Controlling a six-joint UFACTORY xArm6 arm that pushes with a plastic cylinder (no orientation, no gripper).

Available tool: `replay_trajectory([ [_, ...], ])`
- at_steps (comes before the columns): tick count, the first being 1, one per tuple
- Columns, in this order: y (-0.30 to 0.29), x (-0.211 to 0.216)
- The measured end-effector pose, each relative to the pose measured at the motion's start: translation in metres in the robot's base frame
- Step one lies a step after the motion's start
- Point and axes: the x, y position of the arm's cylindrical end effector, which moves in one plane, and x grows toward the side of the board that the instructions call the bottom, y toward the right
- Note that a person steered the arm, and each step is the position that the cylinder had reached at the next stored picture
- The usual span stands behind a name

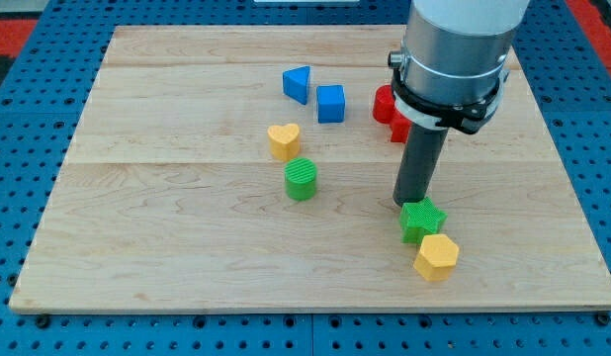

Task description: Place green circle green star and yellow hexagon in a diagonal line

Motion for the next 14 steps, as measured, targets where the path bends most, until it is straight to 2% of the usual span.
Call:
replay_trajectory([
  [2, -0.076, -0.070],
  [3, -0.133, -0.074],
  [4, -0.145, -0.034],
  [5, -0.104, 0.014],
  [6, -0.060, 0.034],
  [8, -0.087, 0.065],
  [10, 0.003, 0.068],
  [13, 0.007, 0.078],
  [14, 0.014, 0.094],
])
